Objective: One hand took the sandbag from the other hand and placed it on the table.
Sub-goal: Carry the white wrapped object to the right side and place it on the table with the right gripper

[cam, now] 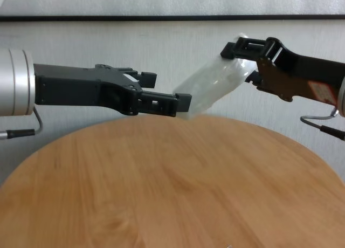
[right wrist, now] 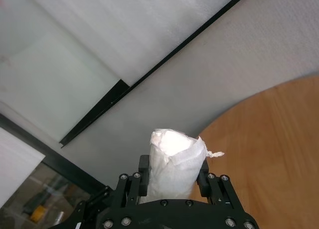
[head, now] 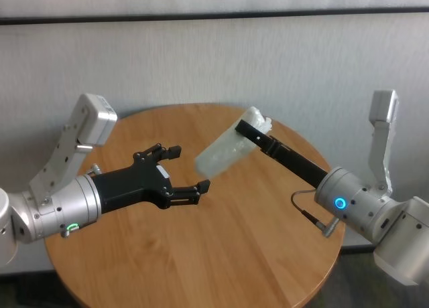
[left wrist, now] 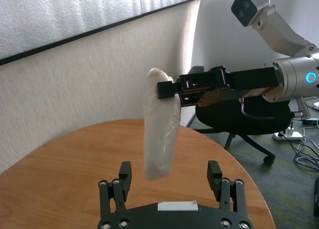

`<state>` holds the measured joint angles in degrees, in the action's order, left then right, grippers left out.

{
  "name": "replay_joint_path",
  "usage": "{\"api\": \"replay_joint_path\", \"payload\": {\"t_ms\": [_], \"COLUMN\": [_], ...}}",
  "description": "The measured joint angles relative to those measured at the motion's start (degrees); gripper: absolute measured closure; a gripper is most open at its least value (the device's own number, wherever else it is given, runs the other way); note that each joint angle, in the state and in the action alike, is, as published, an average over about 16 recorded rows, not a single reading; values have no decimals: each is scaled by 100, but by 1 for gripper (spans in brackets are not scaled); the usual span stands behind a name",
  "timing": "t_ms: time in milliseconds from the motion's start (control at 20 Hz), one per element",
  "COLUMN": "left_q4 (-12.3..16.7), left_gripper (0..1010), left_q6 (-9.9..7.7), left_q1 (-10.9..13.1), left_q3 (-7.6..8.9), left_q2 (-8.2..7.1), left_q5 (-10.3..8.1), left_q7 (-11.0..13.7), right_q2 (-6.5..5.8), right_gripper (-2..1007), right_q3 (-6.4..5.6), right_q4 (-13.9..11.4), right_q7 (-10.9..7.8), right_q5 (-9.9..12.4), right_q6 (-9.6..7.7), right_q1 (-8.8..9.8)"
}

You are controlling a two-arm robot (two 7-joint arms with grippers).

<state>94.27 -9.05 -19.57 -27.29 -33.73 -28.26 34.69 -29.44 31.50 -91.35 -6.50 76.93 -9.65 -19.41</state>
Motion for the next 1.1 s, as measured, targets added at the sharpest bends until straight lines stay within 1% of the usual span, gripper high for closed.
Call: {"api": "replay_joint_path", "payload": {"t_ms": [200, 450, 750, 1100], "left_q4": [0, 0, 0, 0], "left_gripper": [10, 10, 10, 10], "left_q6": [0, 0, 0, 0], "left_q1": [0, 0, 0, 0], "left_q3": [0, 0, 0, 0], "left_q2": [0, 0, 0, 0], "left_q5": [0, 0, 0, 0], "left_q7": [0, 0, 0, 0], "right_q2": [-21, -34, -42, -54], "right_gripper": [461, 461, 461, 461], "right_q3": [-18, -71, -184, -327], "right_q4": [45, 120, 215, 293], "right_q7": [38, 82, 111, 134], "right_q5": [-19, -57, -123, -192], "right_q6": [75, 146, 202, 242], "right_q1": [-13, -25, -17, 33]}}
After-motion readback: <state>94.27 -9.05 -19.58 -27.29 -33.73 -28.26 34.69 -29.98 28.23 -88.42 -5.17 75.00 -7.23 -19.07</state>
